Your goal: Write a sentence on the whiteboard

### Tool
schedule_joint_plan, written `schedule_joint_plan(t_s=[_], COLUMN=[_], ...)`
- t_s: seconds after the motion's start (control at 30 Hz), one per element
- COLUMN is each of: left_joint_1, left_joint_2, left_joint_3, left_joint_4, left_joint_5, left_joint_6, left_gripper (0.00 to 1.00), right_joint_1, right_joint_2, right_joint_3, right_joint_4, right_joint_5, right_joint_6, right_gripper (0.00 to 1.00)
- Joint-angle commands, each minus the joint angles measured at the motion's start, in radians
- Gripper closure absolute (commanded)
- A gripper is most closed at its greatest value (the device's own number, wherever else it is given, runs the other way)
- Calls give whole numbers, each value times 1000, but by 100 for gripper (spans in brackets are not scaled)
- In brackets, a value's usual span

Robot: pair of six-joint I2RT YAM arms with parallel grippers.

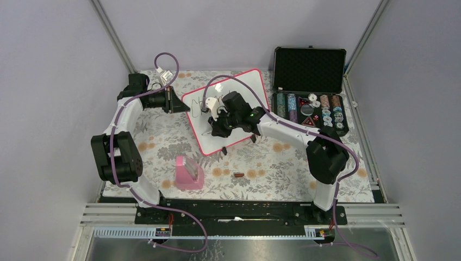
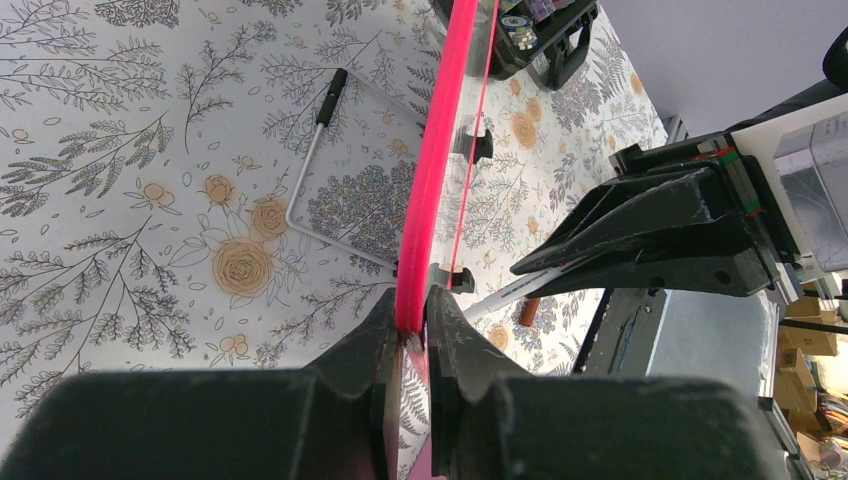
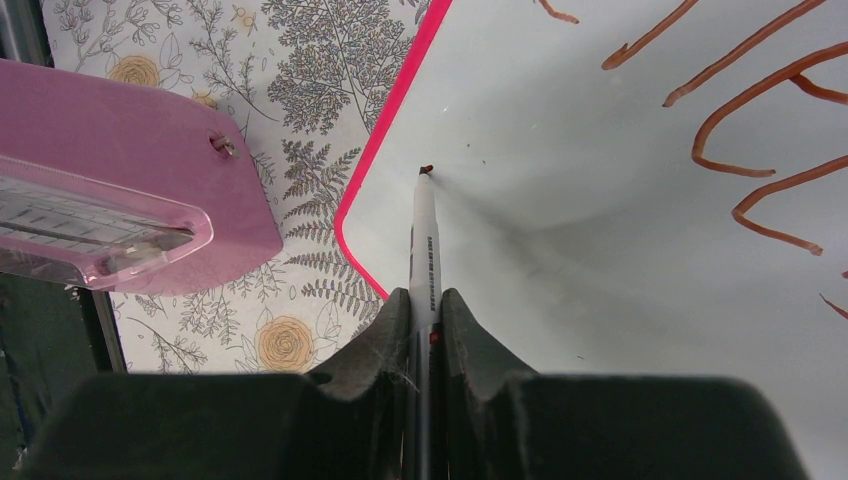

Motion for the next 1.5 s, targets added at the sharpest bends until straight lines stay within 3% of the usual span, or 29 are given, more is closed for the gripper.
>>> schedule_joint_plan(t_s=[0.0, 1.47], left_joint_1=[-12, -13], left_joint_2=[-46, -53], left_joint_3=[11, 6], left_joint_4=[46, 46], left_joint_5=[-46, -59], left_joint_6=[49, 53], left_gripper=[100, 100], right_joint_1=[10, -35], right_joint_2=[-6, -18], right_joint_3=[-18, 26], right_joint_4=[17, -16], right_joint_5=[4, 36], right_joint_6=[-21, -25], right_gripper=[100, 100])
